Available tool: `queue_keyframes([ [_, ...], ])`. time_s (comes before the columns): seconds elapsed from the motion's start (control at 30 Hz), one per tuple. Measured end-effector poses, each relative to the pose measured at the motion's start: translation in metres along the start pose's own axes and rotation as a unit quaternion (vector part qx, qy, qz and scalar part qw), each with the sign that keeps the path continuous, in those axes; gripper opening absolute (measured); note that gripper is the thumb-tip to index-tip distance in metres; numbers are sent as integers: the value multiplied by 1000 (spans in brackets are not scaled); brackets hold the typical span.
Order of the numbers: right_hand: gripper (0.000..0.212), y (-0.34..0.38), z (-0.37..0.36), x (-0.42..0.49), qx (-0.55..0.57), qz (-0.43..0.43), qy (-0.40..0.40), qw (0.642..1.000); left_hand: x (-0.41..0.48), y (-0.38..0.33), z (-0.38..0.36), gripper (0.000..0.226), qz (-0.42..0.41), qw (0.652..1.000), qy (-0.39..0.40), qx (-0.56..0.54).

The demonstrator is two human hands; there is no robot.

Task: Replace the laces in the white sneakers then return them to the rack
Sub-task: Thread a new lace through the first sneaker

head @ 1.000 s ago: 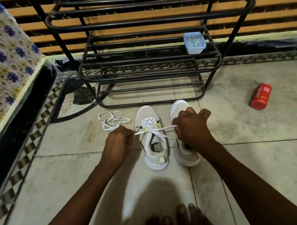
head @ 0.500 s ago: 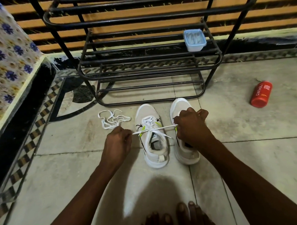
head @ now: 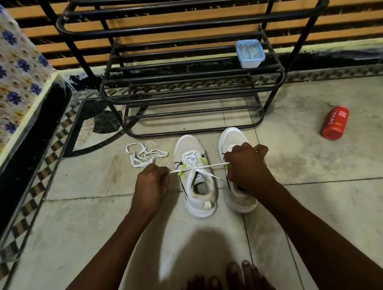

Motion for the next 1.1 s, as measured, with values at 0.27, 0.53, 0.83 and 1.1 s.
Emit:
queue_keyframes([
  [0.27, 22, 6, 6, -8, 81, 68, -22, 994, -3, 2, -17, 16, 57, 993, 21, -97],
  [0.53, 51, 51, -5, -17, 124, 194, 46, 972, -1, -28, -31, 40, 65, 985, 64, -147],
  [0.83, 51, 58, 4, -10, 158, 180, -1, 971, -2, 2, -36, 45, 119, 967, 63, -214],
  [1.1, 58, 94, 7, 8, 146, 202, -14, 968, 27, 71, -43, 28, 101, 988, 111, 21],
])
Point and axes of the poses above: each hand's wrist, its own x-axis towards the middle knuckle, its own z-axis out of the back of the hand, y = z × x, the point moved 8 cm from there along x, towards the middle knuckle, and after that the axes turned 9 degrees about -z, right-handed, at the moved point
